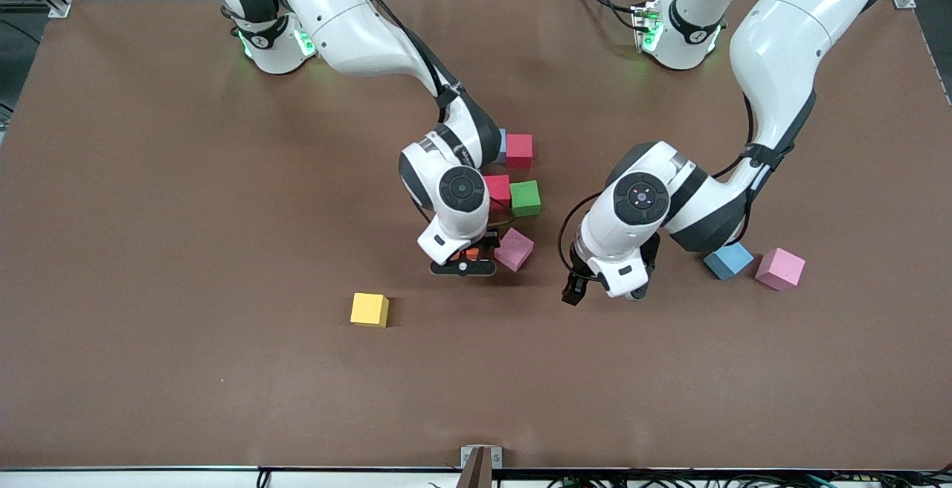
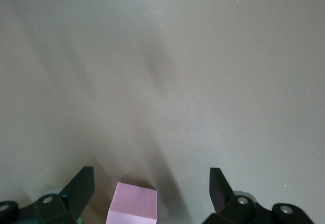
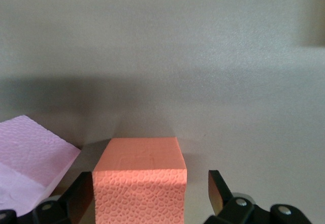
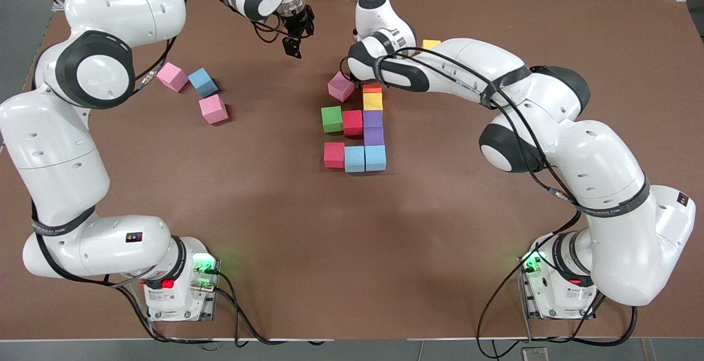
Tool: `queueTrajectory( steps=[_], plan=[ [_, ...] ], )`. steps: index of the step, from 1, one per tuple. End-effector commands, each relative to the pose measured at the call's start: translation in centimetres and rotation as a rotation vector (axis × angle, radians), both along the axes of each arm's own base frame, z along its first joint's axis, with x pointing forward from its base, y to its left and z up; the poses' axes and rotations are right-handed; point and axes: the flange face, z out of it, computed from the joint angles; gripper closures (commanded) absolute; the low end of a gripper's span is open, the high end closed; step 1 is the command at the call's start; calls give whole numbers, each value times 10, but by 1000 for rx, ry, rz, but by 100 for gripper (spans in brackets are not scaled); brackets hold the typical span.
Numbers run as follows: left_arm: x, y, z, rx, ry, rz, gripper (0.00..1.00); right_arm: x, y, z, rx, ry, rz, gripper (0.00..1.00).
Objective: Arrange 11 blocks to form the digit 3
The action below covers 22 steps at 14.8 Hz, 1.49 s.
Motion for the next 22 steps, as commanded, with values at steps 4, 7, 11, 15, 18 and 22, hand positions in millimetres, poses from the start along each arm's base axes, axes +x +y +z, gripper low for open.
queueTrajectory(
  steps=[4, 7, 11, 15, 18, 22],
  plan=[
    [-11, -16, 2, 12, -1, -40, 0, 30, -31, 65, 55, -17, -68, 0],
    [-18, -27, -1, 14, 4, -59, 0, 42, -64, 90, 20, 31, -120, 0],
    [-44, -68, -12, 28, -2, -140, 0, 66, -134, 124, -19, 113, -214, 0],
    [-60, -99, -54, 69, 16, -179, 0, 89, -212, 131, -104, 90, -317, 0],
    [-69, -108, -69, 81, 31, -199, 0, 98, -228, 124, -107, 70, -343, 0],
    [-76, -113, -86, 86, 55, -211, 0, 115, -247, 113, -52, -9, -318, 0]
  ],
)
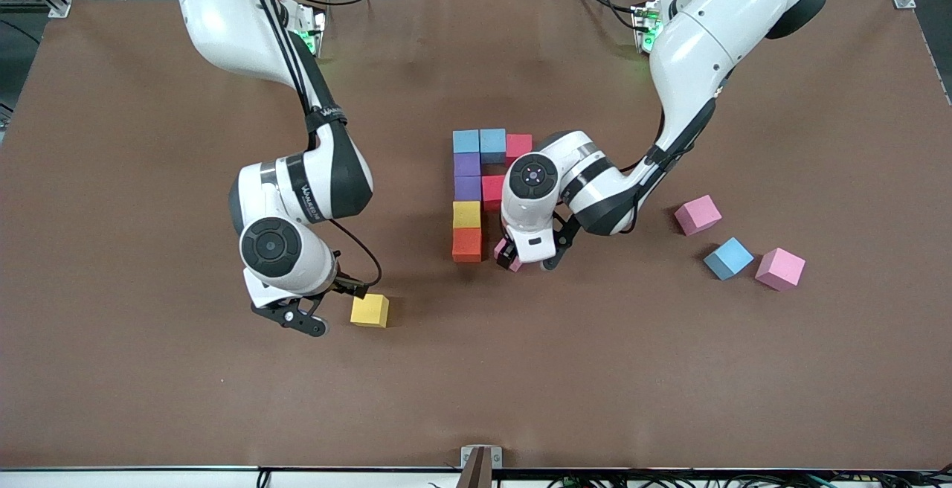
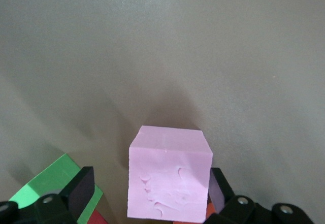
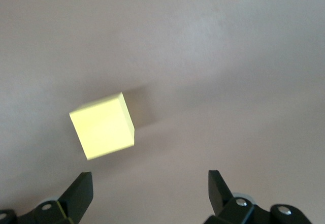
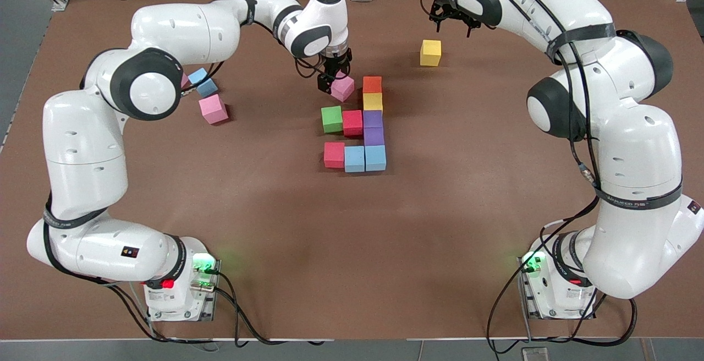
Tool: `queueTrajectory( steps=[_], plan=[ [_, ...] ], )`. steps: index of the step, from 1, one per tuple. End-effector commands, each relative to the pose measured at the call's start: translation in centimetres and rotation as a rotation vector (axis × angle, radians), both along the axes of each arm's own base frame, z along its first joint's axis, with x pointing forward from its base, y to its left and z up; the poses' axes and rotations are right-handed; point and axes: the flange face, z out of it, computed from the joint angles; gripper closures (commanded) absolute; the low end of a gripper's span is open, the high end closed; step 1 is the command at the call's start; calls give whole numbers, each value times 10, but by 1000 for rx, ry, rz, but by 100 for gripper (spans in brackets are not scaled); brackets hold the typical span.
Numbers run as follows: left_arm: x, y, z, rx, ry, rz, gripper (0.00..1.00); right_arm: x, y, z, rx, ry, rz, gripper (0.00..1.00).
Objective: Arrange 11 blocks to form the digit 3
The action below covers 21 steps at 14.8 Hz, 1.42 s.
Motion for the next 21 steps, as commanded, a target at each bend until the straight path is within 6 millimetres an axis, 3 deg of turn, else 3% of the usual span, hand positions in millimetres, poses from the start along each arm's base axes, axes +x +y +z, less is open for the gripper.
queueTrajectory(
  steps=[1, 5, 10, 13, 16, 17, 19, 21],
  plan=[
    [-2, -8, -9, 1, 7, -19, 0, 6, -12, -7, 33, -48, 32, 0],
    [-2, -10, -19, -24, 6, -16, 0, 12, -13, -36, 169, -65, 96, 0],
    [-2, -14, -28, -52, -12, -22, 0, -5, 12, -89, 186, -118, 176, 0],
    [-3, -13, -39, -28, -16, -25, 2, -8, 22, -104, 176, -134, 194, 0],
    [2, -11, -37, -27, -24, -18, 43, -10, 25, -104, 167, -133, 208, 0],
    [3, -10, -36, -28, -25, -15, 51, -10, 25, -106, 163, -132, 210, 2],
    [6, -9, -29, -35, -28, 13, 59, -10, 23, -108, 145, -139, 223, 5],
    [11, -9, -22, -45, -37, 123, 60, -10, 20, -114, 141, -161, 220, 9]
  ],
)
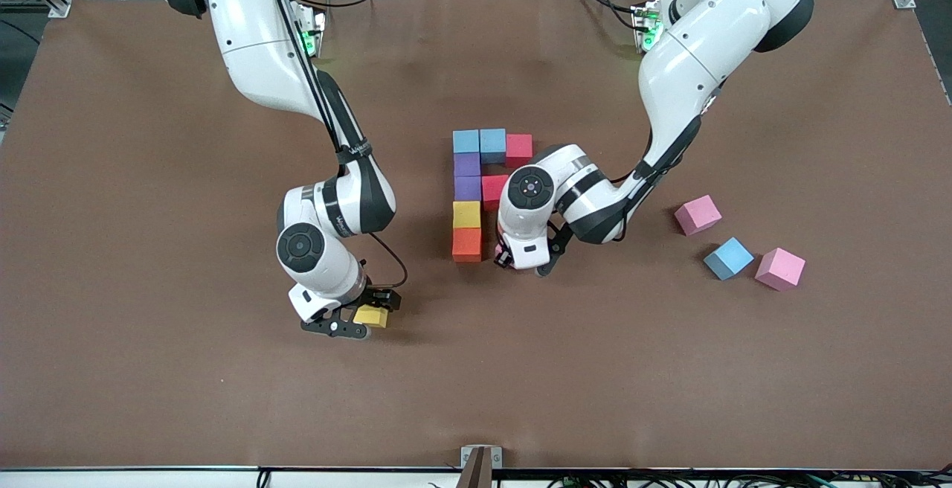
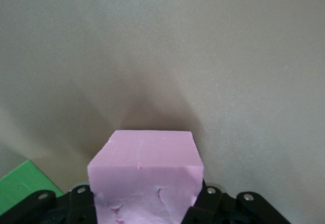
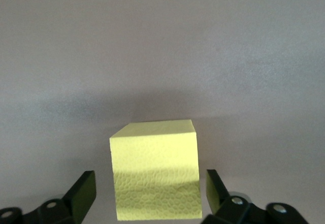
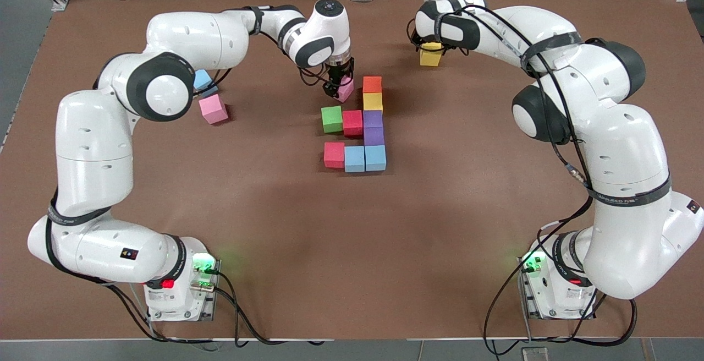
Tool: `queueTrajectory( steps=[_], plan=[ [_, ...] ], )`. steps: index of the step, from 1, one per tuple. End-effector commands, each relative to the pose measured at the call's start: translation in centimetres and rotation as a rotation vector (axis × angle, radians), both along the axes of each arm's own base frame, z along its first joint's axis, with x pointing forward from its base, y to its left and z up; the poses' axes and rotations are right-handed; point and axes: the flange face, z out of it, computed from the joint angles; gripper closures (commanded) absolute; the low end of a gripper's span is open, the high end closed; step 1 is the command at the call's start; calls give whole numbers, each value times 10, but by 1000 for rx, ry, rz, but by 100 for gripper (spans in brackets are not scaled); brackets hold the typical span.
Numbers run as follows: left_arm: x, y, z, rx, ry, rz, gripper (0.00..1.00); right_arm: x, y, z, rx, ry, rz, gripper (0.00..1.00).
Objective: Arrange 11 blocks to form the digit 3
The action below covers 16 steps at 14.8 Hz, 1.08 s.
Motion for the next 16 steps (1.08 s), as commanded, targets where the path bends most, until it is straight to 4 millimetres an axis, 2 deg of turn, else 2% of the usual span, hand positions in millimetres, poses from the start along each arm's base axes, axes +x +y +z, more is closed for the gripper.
queueTrajectory(
  steps=[1, 2, 4, 6, 7, 9, 11, 16],
  plan=[
    [6, -4, 13, -9, -20, 159, 60, -4, -7, -12, -16, -29, 10, 16],
    [6, -5, 13, -10, -18, 231, 60, -4, -7, -13, -18, -36, 12, 22],
    [5, -7, 14, -16, 0, 413, 60, -3, -7, -12, -28, -41, 51, 44],
    [5, -9, 15, -23, 17, 602, 60, -4, -7, -10, -27, -34, 42, 82],
    [4, -13, 16, -26, 19, 651, 60, -5, -6, -10, -23, -29, 36, 97],
    [-2, -21, 15, -32, 50, 739, 59, -6, -9, -10, -20, -2, -25, 100],
    [-9, -27, 12, -26, 53, 733, 59, -7, -9, -7, -14, 19, -97, 100],
    [-14, -32, 1, -18, 58, 708, 59, -11, -9, -1, 8, 77, -457, 100]
  ],
)
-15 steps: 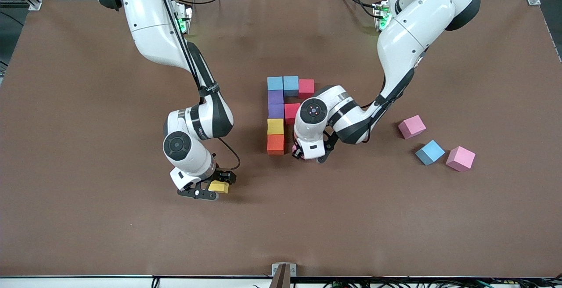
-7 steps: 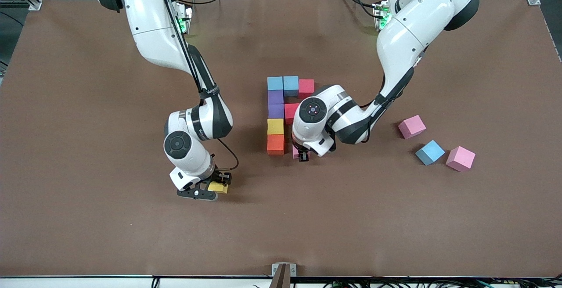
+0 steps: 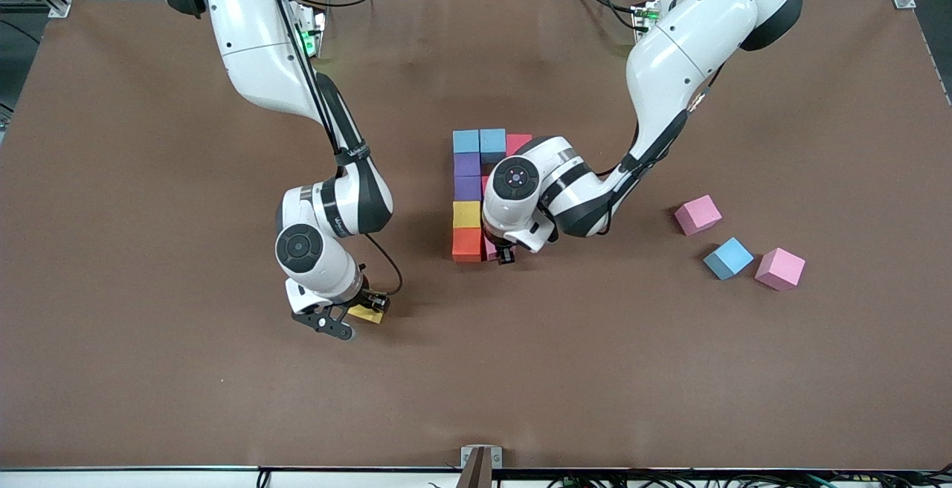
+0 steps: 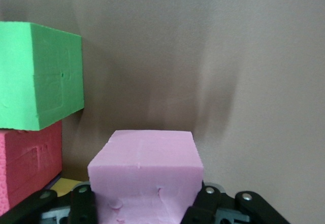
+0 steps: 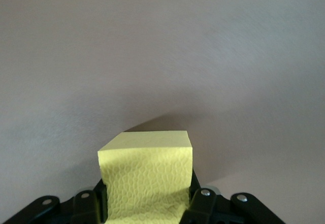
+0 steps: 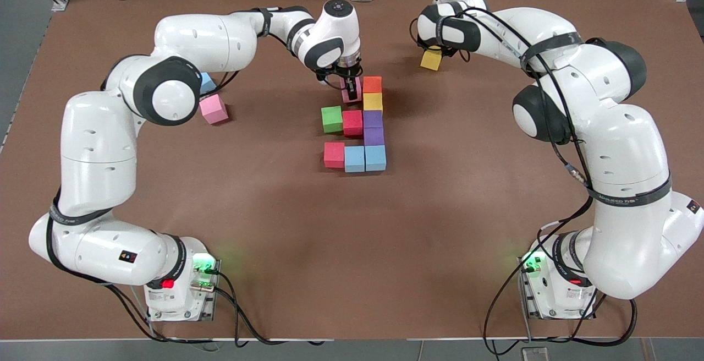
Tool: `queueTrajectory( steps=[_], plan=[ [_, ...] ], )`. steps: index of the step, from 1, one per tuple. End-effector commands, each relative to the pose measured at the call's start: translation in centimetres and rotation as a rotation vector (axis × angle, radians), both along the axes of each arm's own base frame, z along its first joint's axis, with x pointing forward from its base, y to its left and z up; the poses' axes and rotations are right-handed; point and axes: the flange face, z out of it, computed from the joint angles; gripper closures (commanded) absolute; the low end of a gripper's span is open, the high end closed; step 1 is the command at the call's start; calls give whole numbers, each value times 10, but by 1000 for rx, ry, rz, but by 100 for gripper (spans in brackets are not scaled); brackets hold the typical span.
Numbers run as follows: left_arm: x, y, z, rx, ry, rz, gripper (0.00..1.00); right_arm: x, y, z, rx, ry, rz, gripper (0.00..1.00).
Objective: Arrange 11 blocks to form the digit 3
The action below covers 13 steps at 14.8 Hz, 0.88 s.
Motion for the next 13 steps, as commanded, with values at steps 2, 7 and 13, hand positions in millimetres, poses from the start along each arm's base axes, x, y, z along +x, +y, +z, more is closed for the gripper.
queueTrajectory(
  steps=[2, 7, 13],
  plan=[
    [4, -2, -7, -6, 3, -33, 59, -3, 1, 17, 16, 13, -205, 100],
    [4, -8, -7, -34, -23, -101, 59, -5, 2, 25, 29, 44, -393, 100],
    [12, -5, -13, -25, -62, -93, 59, -18, 30, 25, 31, 58, -567, 100]
  ],
)
